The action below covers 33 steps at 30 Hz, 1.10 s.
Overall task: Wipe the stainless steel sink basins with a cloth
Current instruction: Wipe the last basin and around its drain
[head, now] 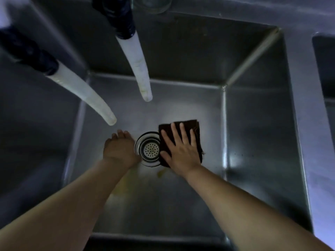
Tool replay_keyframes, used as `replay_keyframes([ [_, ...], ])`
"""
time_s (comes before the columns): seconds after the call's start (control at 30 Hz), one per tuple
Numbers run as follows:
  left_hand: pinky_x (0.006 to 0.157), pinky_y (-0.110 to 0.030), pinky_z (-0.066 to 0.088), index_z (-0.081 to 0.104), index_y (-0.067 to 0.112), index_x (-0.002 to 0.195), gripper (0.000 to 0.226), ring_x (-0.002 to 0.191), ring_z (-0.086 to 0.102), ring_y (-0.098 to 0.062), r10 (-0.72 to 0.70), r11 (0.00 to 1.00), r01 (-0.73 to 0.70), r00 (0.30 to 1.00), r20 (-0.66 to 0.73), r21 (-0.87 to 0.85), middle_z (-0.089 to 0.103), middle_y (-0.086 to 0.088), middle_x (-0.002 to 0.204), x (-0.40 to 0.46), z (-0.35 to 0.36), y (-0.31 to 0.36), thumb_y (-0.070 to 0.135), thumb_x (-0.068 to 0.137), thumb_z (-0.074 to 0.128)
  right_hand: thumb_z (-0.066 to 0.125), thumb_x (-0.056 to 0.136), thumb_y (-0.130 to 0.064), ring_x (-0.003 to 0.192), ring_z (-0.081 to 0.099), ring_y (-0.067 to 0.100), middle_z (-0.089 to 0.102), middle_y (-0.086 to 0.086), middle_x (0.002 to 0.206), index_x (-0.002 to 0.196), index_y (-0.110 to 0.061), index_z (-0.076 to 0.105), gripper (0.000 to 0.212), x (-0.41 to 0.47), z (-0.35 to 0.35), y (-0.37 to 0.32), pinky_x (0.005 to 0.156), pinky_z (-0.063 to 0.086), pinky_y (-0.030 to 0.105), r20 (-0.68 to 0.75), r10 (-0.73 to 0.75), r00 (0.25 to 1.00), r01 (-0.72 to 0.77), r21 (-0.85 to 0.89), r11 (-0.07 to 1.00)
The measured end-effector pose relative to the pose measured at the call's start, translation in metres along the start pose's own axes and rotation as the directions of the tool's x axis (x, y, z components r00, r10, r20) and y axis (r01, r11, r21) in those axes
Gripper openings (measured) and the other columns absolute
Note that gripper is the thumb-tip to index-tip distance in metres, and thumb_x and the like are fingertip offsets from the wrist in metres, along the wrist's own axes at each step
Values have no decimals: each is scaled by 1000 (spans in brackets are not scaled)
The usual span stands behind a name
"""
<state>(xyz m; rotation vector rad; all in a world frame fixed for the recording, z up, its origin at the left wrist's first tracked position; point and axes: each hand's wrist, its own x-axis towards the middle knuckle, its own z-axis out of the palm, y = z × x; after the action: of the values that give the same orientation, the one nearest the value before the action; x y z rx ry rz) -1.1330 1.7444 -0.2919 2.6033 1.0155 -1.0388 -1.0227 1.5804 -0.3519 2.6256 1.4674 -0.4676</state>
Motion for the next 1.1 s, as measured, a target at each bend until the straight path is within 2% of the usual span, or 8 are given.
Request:
replay_keyframes([
  [0.13,91,-39,42,43,15,125,41,116,49,-25,61,998,-59,996,64,-35,47,-4,127,-26,-34,-16,37,90,45,10,91,-61,136,-39,20,-27,-2,155,137,-37,-33,68,-37,0,18,109,-27,42,96,-37,995,39,-20,999],
  [0.27,89,-35,45,42,22,130,47,114,54,-21,118,991,-122,989,84,46,52,2,127,-64,-70,-52,48,91,43,15,89,-65,139,-31,22,-28,1,152,138,-31,-33,77,-63,-4,35,112,-22,43,85,194,977,-191,-40,981],
  [0.37,94,-36,46,35,28,136,55,119,53,-20,117,992,-117,993,-9,40,51,5,135,-91,-79,-83,57,90,40,13,87,-67,140,-29,23,-24,4,156,139,-29,-33,80,-50,-8,35,113,-20,45,108,304,947,-302,-35,953],
  [0.43,95,-36,47,27,33,139,59,120,53,-20,136,990,-133,988,-68,37,50,5,137,-102,-70,-102,60,88,40,19,90,-65,142,-25,26,-20,6,158,146,-27,-22,80,-27,-13,31,112,-18,46,106,389,915,-393,11,920],
  [0.57,98,-32,44,14,39,146,74,125,49,-18,118,986,-121,992,-33,-116,43,8,145,-106,-41,-132,64,83,45,21,92,-63,142,-26,28,-24,5,156,148,-28,-19,77,27,-22,24,111,-18,48,97,425,900,-431,47,901],
  [0.8,101,-29,41,19,29,147,73,125,49,-14,96,993,-103,988,-117,-50,42,8,146,-92,-1,-151,62,86,40,22,92,-63,143,-24,28,-19,5,158,149,-31,-12,74,90,-31,-37,112,-15,49,17,269,963,-270,51,962],
  [0.93,105,-30,38,17,30,148,71,131,43,-14,70,989,-79,995,-76,-124,36,9,150,-85,-3,-153,61,88,40,18,92,-64,144,-20,30,-15,5,159,150,-30,-10,73,96,-24,-90,113,-12,54,-19,52,998,-52,-7,999],
  [1.1,103,-29,35,9,32,149,72,135,36,-15,93,983,-104,993,-77,-154,27,11,154,-84,-7,-145,59,90,39,17,90,-66,144,-16,33,-10,8,160,150,-30,-8,74,89,-7,-160,114,-4,57,-24,-201,979,200,-59,978],
])
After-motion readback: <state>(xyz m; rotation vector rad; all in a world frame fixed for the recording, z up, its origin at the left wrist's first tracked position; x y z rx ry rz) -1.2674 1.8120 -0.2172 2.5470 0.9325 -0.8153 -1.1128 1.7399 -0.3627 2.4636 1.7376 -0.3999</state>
